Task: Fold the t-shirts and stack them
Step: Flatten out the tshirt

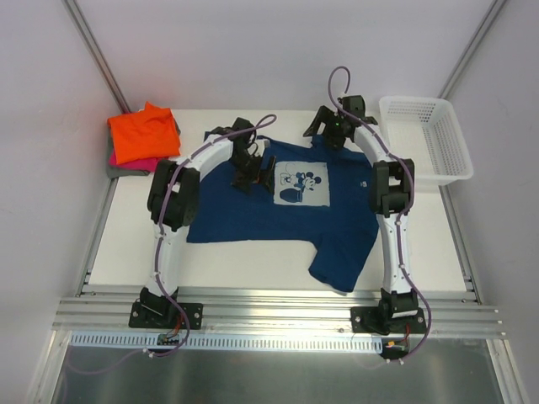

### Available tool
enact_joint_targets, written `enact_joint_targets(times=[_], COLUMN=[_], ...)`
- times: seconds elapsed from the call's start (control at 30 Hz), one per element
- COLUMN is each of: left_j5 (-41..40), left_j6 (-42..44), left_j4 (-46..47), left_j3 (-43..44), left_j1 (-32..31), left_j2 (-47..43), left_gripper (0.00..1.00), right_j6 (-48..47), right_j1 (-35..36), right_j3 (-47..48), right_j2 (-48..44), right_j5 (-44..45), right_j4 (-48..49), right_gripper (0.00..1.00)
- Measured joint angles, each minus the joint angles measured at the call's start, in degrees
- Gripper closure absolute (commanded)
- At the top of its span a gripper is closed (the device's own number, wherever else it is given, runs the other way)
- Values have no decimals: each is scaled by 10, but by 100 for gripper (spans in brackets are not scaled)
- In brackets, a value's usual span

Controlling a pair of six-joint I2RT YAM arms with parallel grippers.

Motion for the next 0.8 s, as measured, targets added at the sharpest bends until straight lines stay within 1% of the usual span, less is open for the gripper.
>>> enact_joint_targets(times=[0.07,0.2,0.33,0.47,0.63,0.8], left_j5=[3,7,15,16,16,15], left_j6=[-5,-17,-25,-31,-32,-33], left_j4=[0,2,6,5,5,7], left_j3=[-1,-20,-45,-59,-73,-85], left_j1=[0,0,0,-5,-14,-19], left_j2=[5,5,-11,-23,-50,-71], left_gripper=[1,1,1,1,1,1], right_j6=[2,-4,-22,-44,-70,-68], right_j1=[0,-6,-24,-45,-63,-63], right_j3=[10,53,88,103,122,118], right_j2=[4,21,32,34,46,46], right_j5=[10,59,103,140,168,158], right_j4=[-4,-16,-16,-12,-5,0], right_gripper=[4,4,4,4,4,4])
